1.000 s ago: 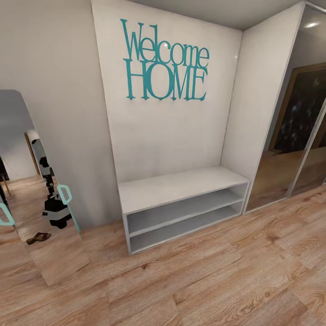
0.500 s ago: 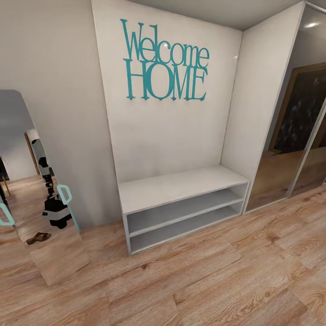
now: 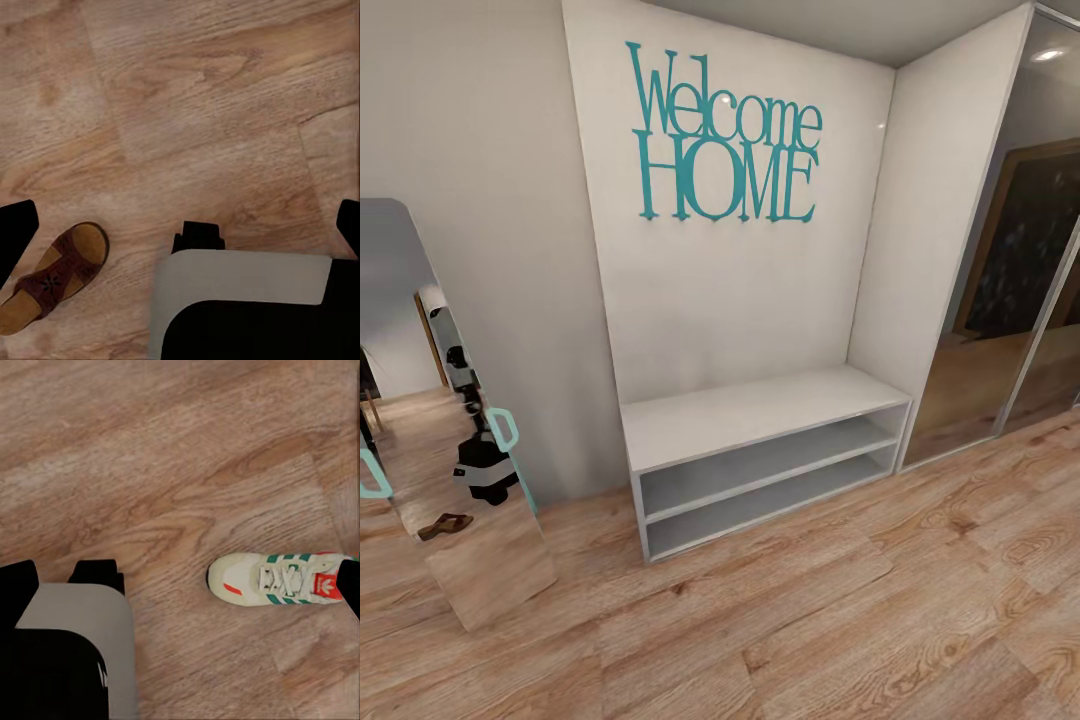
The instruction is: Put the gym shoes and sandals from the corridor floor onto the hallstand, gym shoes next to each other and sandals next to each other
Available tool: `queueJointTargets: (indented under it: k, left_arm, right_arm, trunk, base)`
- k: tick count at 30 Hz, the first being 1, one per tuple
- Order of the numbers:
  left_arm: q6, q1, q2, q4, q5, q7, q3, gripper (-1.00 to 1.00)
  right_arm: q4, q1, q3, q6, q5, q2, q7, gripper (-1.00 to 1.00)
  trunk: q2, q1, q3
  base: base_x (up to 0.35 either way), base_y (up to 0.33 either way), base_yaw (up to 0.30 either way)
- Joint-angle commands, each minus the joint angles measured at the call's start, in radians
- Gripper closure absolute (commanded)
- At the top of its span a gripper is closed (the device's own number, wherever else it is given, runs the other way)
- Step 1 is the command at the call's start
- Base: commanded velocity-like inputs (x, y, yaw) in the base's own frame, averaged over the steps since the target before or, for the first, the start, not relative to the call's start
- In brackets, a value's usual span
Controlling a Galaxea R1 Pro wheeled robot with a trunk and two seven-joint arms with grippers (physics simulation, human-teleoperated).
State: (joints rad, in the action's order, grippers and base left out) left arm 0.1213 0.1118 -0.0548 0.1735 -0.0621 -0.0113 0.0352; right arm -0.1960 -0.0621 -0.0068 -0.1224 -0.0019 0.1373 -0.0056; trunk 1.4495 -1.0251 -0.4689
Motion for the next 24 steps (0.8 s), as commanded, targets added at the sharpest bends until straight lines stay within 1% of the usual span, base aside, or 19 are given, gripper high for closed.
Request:
queueJointTargets:
  k: [1, 5, 9, 10, 17, 24]
  left_arm:
    - [0.009, 0.006, 0.0, 0.005, -0.007, 0.001, 0.003, -1.0]
    - [0.031, 0.03, 0.0, 0.028, -0.015, 0.001, 0.003, -1.0]
    - [0.054, 0.053, -0.005, 0.05, -0.035, 0.001, 0.004, -1.0]
    - [0.234, 0.075, -0.007, 0.084, -0.045, 0.001, 0.005, -1.0]
    - [0.246, 0.067, -0.02, 0.084, -0.112, 0.005, 0.013, -1.0]
    - [0.252, 0.063, -0.034, 0.084, -0.14, 0.015, 0.015, -1.0]
  right_arm:
    - [-0.005, -0.001, -0.001, -0.009, 0.0, 0.0, -0.001, -1.0]
    - [-0.028, -0.001, -0.001, -0.032, 0.0, 0.001, -0.001, -1.0]
    - [-0.05, -0.001, -0.001, -0.054, 0.001, 0.001, 0.0, -1.0]
    - [-0.39, -0.001, 0.0, -0.161, 0.001, 0.001, 0.001, -1.0]
    - [-0.376, -0.001, 0.006, -0.161, 0.007, -0.002, 0.003, -1.0]
    - [-0.328, -0.001, 0.008, -0.164, 0.006, -0.005, 0.002, -1.0]
  trunk:
    - [0.001, 0.0, -0.001]
    - [0.001, 0.0, -0.001]
    - [0.001, 0.0, -0.001]
    - [0.001, 0.0, -0.001]
    - [0.001, 0.0, -0.001]
    - [0.001, 0.0, -0.001]
  base:
    - [0.0, 0.0, 0.0]
    - [0.0, 0.0, 0.0]
    - [0.0, 0.0, 0.0]
    - [0.0, 0.0, 0.0]
    - [0.0, 0.0, 0.0]
    - [0.0, 0.0, 0.001]
